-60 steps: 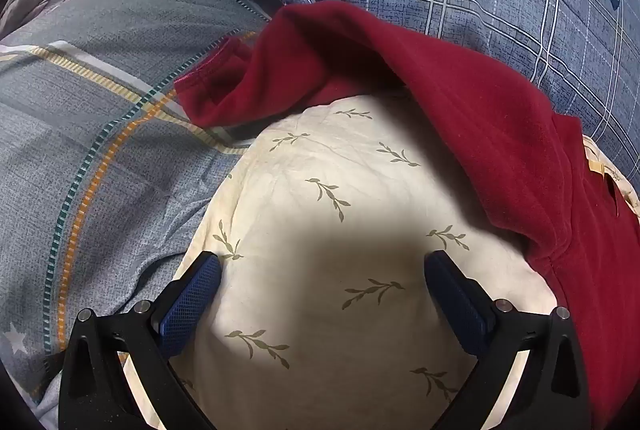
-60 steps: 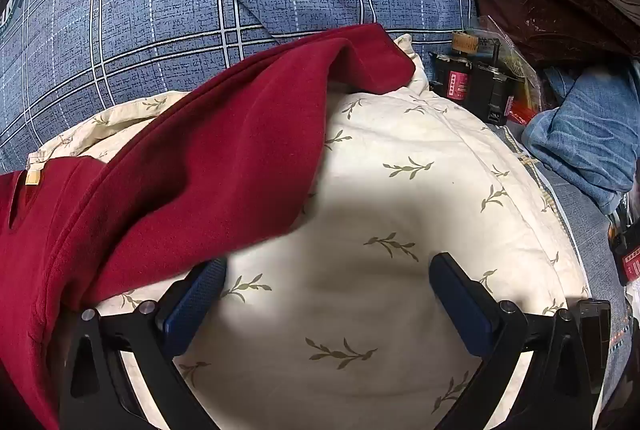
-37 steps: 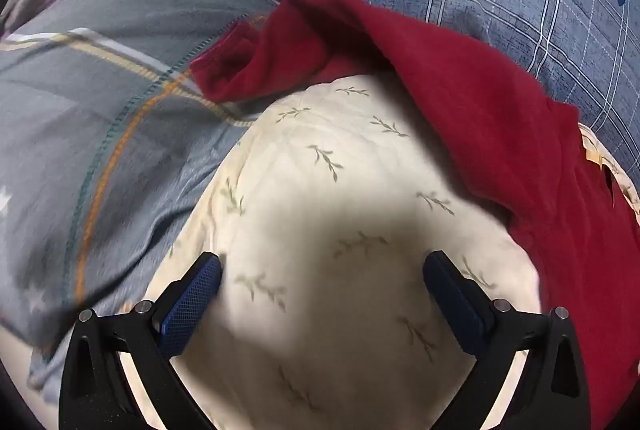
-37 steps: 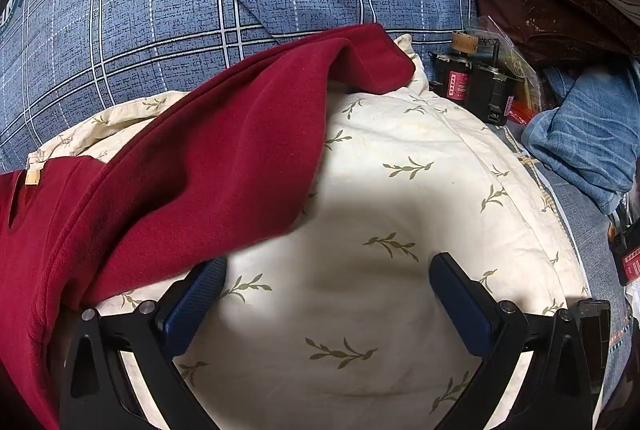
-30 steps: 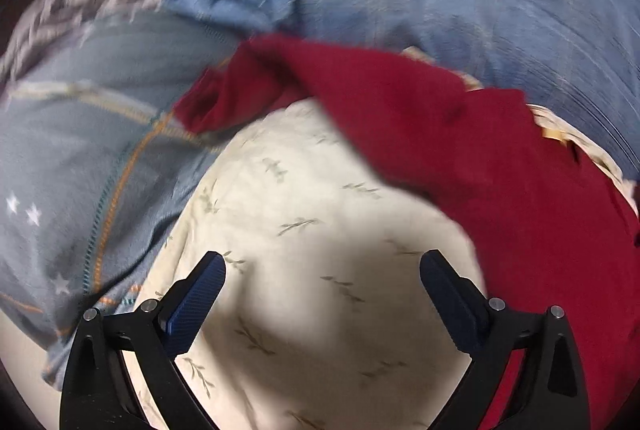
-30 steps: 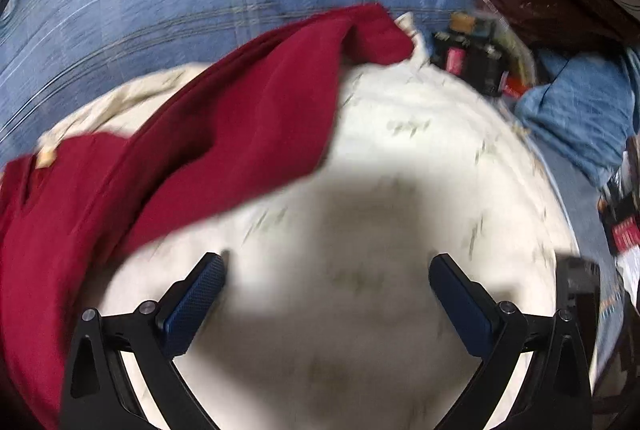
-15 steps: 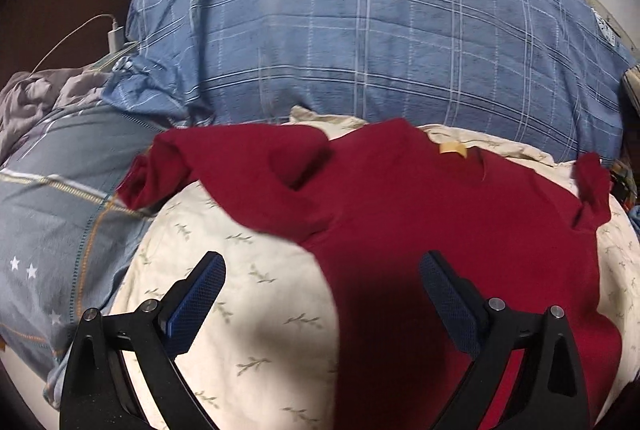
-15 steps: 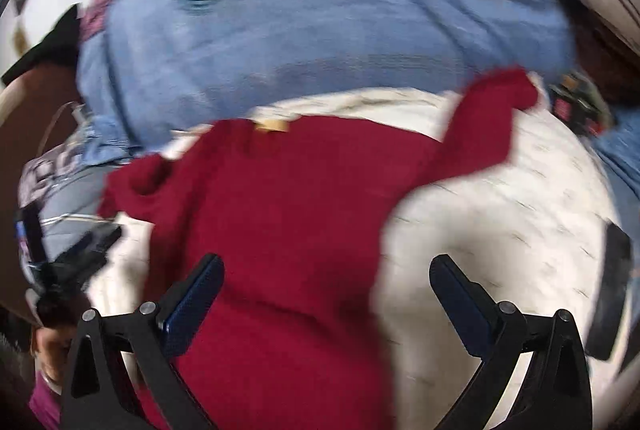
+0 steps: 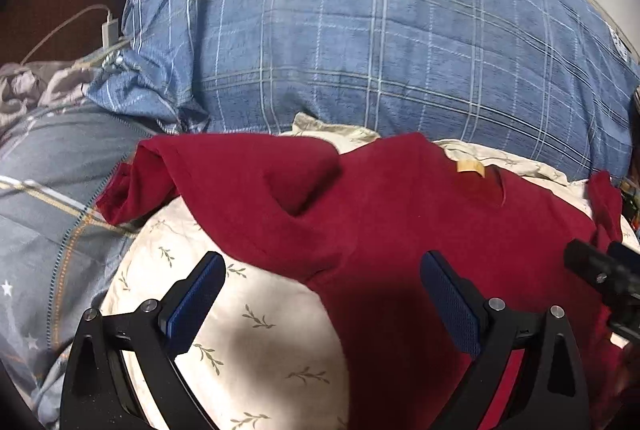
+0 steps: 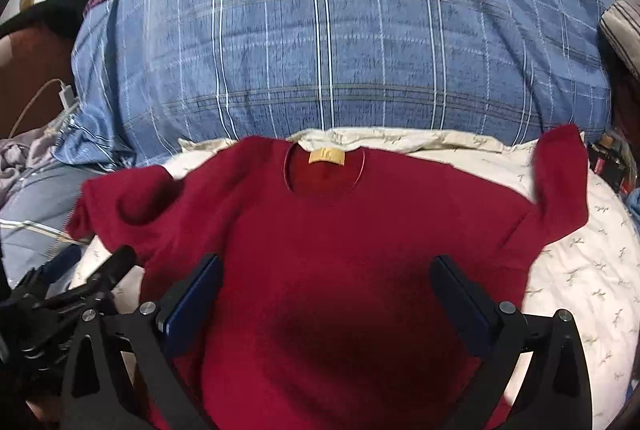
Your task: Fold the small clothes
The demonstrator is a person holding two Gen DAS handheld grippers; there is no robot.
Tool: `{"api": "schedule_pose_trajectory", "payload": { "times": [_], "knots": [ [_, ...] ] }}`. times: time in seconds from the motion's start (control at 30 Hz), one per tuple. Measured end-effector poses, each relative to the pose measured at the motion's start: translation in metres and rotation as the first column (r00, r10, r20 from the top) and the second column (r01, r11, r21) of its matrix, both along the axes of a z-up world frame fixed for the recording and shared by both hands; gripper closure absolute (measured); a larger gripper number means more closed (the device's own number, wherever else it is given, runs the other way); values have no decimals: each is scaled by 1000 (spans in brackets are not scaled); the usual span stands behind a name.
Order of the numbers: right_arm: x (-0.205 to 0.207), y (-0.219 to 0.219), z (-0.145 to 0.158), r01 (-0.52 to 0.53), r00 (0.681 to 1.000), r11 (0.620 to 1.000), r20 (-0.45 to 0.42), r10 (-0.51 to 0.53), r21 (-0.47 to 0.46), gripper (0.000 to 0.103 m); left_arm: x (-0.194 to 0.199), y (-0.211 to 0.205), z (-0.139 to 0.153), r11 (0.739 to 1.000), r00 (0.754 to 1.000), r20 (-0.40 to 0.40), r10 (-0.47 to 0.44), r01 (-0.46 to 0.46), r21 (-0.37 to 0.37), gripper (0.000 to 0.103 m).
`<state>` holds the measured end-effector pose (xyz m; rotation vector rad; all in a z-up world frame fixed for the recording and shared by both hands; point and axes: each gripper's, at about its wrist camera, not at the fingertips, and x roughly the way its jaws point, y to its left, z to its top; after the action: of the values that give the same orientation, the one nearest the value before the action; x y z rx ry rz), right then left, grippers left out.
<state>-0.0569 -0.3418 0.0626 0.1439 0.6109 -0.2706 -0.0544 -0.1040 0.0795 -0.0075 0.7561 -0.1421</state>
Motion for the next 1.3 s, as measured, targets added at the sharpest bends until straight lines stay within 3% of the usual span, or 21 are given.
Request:
{"api": "schedule_pose_trajectory", "payload": {
  "times": [0.3,0.9,1.3],
  "knots": [
    [22,7,-30,8,997,1000,-74,-6,20,0,21,18,-16,999,999,-24,35,-36,-16,5],
    [30,21,-42,-26,994,998,-107,31,53,0,36,42,-32,993,992,-47,115,-116,-30,5],
    [30,9,-48,20,995,999,-103,-14,51,0,36,33,-33,997,996,-44,74,-75,-13,5]
  ]
}}
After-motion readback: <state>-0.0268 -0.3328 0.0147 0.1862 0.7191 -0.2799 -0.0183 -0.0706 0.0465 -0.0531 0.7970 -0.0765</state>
